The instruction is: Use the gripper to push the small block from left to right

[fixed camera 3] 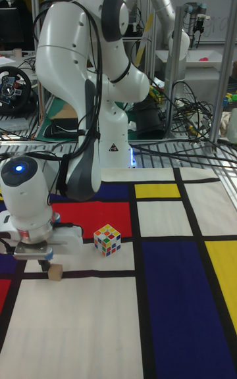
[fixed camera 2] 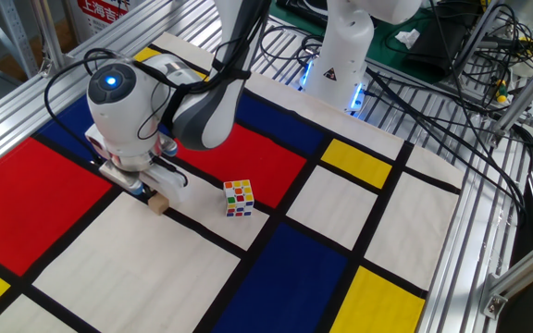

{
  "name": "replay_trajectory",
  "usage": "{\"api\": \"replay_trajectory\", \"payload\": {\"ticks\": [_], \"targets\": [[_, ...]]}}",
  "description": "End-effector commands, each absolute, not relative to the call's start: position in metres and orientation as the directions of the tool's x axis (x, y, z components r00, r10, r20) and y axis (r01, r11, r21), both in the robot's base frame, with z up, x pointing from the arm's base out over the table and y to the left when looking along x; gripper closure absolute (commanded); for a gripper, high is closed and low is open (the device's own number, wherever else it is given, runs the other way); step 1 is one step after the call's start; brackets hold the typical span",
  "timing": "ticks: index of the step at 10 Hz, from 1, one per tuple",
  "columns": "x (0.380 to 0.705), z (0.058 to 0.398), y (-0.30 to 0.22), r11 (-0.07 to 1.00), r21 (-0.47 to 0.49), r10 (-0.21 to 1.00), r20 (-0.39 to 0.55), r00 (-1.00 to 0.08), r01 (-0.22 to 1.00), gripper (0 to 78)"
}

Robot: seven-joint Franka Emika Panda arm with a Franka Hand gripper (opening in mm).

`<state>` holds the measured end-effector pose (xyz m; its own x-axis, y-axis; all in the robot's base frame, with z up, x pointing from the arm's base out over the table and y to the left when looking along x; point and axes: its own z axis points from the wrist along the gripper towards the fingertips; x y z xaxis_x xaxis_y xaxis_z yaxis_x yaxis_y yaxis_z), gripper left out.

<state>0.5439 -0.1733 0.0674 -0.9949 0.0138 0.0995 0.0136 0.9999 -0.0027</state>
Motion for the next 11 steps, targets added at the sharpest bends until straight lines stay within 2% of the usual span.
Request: {"api": "replay_trajectory", "payload": {"ticks": [1, 5, 11], "targets": [[0.545, 0.069, -0.174, 1.000, -0.004, 0.006, 0.090, -0.996, 0.005, 77.6], [0.545, 0.069, -0.174, 0.996, -0.008, -0.083, 0.081, -0.993, -0.084, 77.6], [0.545, 0.072, -0.158, 0.998, -0.006, -0.064, 0.058, -0.996, -0.065, 77.6]]}}
